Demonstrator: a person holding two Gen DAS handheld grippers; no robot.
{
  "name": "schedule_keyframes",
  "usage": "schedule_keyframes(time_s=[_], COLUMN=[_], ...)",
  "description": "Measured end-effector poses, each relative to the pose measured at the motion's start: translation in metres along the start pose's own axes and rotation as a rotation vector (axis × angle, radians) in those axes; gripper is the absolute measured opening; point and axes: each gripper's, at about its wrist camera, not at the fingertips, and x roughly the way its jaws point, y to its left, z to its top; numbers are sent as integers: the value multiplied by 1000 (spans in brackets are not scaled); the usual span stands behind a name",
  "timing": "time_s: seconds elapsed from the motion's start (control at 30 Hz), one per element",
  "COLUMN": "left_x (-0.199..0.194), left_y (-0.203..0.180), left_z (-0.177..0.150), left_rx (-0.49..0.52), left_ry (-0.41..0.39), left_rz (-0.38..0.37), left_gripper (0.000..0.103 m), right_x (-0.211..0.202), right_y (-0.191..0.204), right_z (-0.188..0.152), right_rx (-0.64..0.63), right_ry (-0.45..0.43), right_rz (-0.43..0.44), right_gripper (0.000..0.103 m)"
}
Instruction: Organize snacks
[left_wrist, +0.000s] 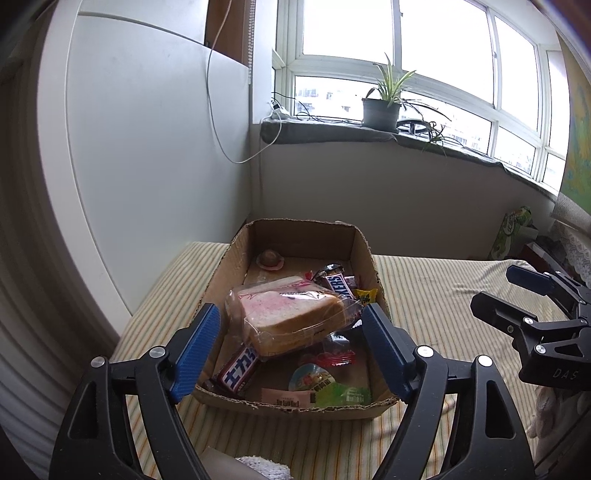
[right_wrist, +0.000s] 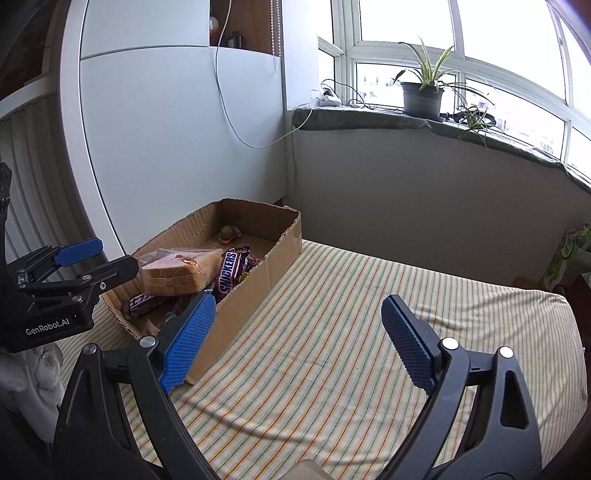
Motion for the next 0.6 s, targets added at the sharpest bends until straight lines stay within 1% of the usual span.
schedule_keyframes(time_s=[0.6], left_x=[-3], left_y=[1], left_z=[-4], left_rx=[12], left_ry=[-11], left_rz=[-12], left_gripper=[79], right_x=[4], right_y=[3], right_z=[-6], right_rx=[-25], right_ry=[12], right_rz=[-22], right_gripper=[94])
